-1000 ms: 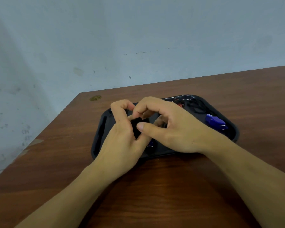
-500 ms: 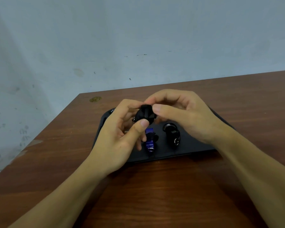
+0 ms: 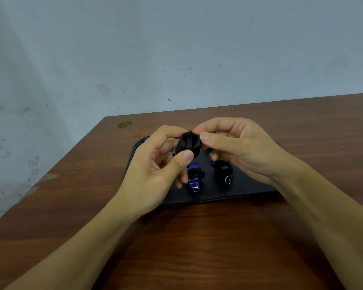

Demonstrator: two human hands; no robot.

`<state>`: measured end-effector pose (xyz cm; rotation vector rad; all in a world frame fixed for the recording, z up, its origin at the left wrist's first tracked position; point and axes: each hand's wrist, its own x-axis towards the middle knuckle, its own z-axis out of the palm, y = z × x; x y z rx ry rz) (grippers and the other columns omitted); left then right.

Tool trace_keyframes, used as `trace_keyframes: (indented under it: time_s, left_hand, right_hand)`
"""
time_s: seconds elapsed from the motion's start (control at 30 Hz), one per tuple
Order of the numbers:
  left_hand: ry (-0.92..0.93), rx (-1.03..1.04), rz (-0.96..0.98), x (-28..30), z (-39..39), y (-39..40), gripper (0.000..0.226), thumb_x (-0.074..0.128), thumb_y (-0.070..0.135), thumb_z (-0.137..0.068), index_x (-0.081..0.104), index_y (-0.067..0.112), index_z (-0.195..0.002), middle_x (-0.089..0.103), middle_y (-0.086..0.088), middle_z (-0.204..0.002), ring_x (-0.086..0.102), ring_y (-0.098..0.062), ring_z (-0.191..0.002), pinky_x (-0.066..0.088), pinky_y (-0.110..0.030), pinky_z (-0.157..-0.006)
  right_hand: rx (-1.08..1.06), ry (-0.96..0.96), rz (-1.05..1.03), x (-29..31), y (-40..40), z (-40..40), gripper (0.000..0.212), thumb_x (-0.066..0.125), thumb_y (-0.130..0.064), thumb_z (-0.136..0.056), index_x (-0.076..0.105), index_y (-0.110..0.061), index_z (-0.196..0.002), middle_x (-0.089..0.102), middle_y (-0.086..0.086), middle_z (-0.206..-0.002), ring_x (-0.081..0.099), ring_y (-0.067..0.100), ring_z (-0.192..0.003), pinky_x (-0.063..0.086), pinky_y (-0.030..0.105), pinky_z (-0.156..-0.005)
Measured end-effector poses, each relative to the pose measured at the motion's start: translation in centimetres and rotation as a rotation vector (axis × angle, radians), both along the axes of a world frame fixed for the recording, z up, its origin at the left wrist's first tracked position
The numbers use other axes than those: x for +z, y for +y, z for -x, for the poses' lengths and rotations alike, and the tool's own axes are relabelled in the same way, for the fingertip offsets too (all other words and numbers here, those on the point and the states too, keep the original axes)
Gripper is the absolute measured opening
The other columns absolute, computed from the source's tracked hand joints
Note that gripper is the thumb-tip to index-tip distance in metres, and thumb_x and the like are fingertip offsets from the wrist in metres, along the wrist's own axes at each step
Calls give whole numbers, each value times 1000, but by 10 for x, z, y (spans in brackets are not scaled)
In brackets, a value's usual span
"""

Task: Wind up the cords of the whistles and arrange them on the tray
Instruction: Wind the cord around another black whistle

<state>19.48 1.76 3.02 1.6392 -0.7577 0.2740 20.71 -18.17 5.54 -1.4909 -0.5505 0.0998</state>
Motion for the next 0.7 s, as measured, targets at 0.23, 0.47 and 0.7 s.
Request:
trace_keyframes:
  time_s: [0.23,0.47,0.7]
  left_hand:
    - [16,12,-2,-1,-1,1,32,62,27,-90,56,11,-117,68,-13,-88,59,-25,-55,50,-35,-49]
    - [34,-11,13,1,-1,2,29,60,27,-91,58,13,-117,69,-18,-93,56,-24,-50,49,-34,-46]
    - [64,-61,45,0,-2,3,23,60,22,-92,58,13,-113,71,-15,-87,54,-27,-46,47,-33,-46]
  right_hand:
    - [-12,-10,5,1,0,1,13,73,-27,-75,75,-21,-86,71,-3,-85,63,6,-78,51,24,-69]
    - [13,-19,-17,-1,-1,0,10,72,-20,-82,76,-19,-91,72,4,-87,66,10,-80,51,23,-65]
    - [-84,-122,140,-1,5,2,18,73,-29,-74,72,-18,-88,72,-3,-77,61,3,-64,44,21,-55]
